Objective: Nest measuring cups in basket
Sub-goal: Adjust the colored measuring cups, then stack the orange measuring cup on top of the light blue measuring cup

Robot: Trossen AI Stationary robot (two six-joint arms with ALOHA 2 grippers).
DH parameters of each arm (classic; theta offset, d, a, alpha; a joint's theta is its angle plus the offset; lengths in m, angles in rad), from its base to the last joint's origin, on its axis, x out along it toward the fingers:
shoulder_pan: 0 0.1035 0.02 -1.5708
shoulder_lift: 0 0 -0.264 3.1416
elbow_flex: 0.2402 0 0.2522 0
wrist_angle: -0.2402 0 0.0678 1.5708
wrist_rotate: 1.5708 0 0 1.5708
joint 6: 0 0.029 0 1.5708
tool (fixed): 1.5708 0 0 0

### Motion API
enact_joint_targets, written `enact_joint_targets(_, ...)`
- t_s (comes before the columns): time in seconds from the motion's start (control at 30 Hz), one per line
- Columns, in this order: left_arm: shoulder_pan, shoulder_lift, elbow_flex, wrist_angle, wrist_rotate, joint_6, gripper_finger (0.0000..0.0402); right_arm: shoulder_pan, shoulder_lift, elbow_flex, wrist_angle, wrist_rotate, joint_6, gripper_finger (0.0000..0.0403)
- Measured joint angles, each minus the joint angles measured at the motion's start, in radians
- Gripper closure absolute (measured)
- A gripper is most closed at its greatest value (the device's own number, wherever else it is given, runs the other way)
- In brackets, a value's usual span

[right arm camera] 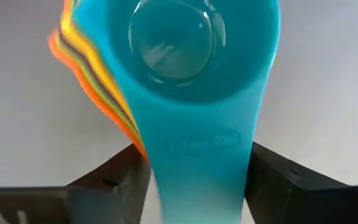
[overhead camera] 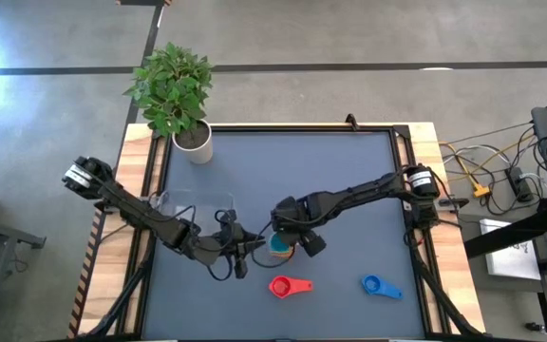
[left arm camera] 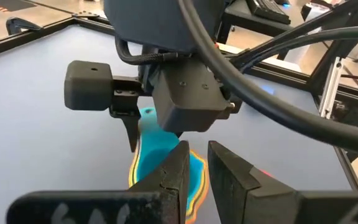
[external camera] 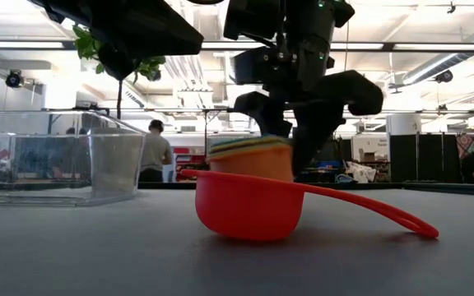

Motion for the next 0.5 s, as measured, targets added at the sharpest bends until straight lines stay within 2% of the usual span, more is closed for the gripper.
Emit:
enact_joint_targets(0.27, -0.003, 0.000, 0.000, 0.000, 0.000, 0.006, 0.0361, 0.000, -0.020, 0.005, -0.074, 0.008, 0.080, 0.0132)
enact_joint_targets(0.5, -0.003, -0.001, 0.000, -0.002, 0.000, 0.024, 0.0361, 0.000, -0.084, 0.005, -0.160, 0.008, 0.174, 0.0111)
